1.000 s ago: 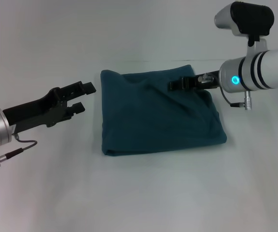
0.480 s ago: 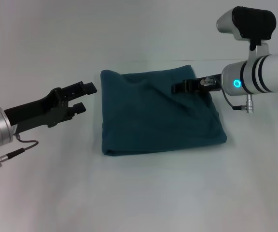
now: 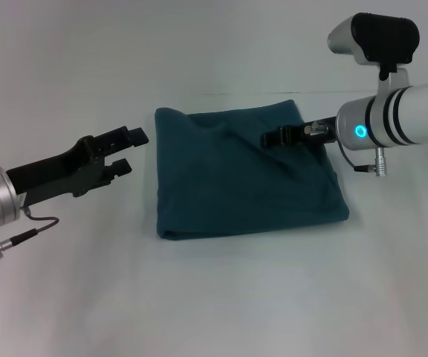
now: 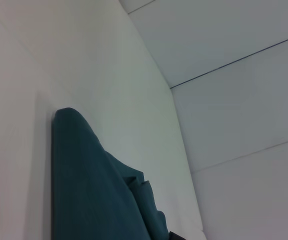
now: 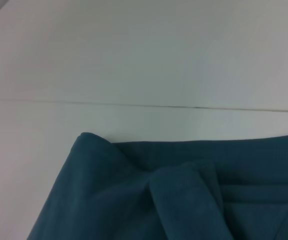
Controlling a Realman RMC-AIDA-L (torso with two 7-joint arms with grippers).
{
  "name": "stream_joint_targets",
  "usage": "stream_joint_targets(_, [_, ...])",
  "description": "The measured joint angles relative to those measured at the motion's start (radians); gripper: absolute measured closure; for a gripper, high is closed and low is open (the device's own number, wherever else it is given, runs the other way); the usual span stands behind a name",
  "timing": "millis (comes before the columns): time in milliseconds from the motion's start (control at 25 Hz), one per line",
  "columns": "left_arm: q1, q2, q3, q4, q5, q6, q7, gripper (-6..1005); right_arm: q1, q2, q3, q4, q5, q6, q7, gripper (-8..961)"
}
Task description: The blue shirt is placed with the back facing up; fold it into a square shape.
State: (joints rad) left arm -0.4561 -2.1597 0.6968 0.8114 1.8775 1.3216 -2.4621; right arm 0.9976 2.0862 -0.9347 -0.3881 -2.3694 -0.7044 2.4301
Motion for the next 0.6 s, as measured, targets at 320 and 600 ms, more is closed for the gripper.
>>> stream_joint_targets(320, [-0.002,0.0,0.0,-0.01,0.0,-0.007,0.001,169,-0.007,-0.001,0.003,-0.011,0.002,-0.012,0.007,550])
stream_joint_targets(600, [-0.002,0.0,0.0,-0.011,0.0,-0.009,0.002,168,-0.01,-0.002,0.012,-0.012,0.003,-0.007,0.012,776])
